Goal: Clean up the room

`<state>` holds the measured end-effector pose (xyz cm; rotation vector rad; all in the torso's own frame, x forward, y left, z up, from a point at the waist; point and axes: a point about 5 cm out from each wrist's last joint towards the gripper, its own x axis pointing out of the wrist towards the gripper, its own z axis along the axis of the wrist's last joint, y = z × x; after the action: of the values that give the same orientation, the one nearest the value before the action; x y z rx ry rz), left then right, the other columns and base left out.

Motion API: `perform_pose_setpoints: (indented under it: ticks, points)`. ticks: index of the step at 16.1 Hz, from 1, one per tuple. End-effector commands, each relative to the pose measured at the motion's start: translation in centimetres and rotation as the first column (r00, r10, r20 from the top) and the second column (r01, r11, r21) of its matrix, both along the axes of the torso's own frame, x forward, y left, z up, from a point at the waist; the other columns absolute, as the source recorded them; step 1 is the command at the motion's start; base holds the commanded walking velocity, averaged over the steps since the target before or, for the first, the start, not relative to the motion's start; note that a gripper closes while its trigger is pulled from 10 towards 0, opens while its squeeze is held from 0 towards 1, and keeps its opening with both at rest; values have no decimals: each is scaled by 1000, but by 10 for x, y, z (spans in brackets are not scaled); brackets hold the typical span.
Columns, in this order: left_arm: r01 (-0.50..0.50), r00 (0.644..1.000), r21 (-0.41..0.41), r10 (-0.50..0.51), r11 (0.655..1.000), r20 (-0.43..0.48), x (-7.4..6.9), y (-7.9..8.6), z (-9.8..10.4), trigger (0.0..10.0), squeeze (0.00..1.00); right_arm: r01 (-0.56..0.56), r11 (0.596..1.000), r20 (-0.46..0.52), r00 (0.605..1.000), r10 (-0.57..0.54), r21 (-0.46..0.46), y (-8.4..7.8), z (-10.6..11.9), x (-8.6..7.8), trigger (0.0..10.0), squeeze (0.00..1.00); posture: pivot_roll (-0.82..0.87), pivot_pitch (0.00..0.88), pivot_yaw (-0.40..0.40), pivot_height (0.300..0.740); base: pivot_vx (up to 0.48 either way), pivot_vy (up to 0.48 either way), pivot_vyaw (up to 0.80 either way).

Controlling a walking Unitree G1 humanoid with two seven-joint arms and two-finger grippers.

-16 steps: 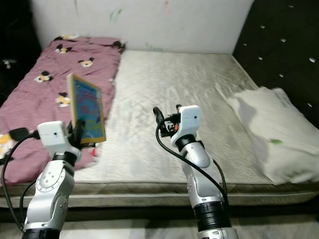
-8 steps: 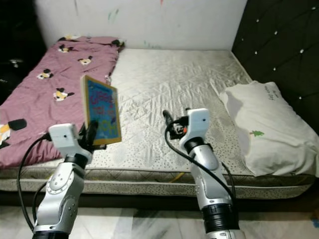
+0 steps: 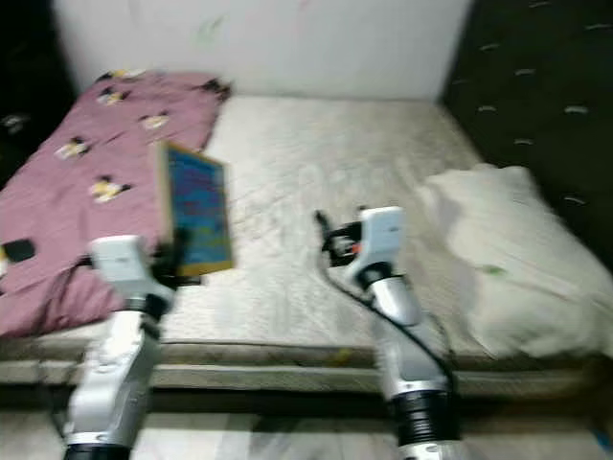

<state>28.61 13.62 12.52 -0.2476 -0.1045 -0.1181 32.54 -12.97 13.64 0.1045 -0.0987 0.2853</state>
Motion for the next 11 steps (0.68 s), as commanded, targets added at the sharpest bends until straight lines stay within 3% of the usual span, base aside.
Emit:
perform_pose_setpoints:
  ticks: [1,7,11]
  points:
    - [-26,998,8,25,1000,53,1,8,11,10000,0,-22,1000,16,1000,21,10,9,4,2,10000,0,39,32,-24,740,386,0,0]
    - [-30,999,12,30,999,39,1,9,8,10000,0,-3,999,-16,1000,4,45,7,1,3,10000,0,41,35,-25,740,369,0,0]
    - [-83,996,9,83,996,-6,3,10,3,10000,0,3,999,-30,1000,-1,54,7,0,3,10000,0,40,38,-25,740,0,0,0]
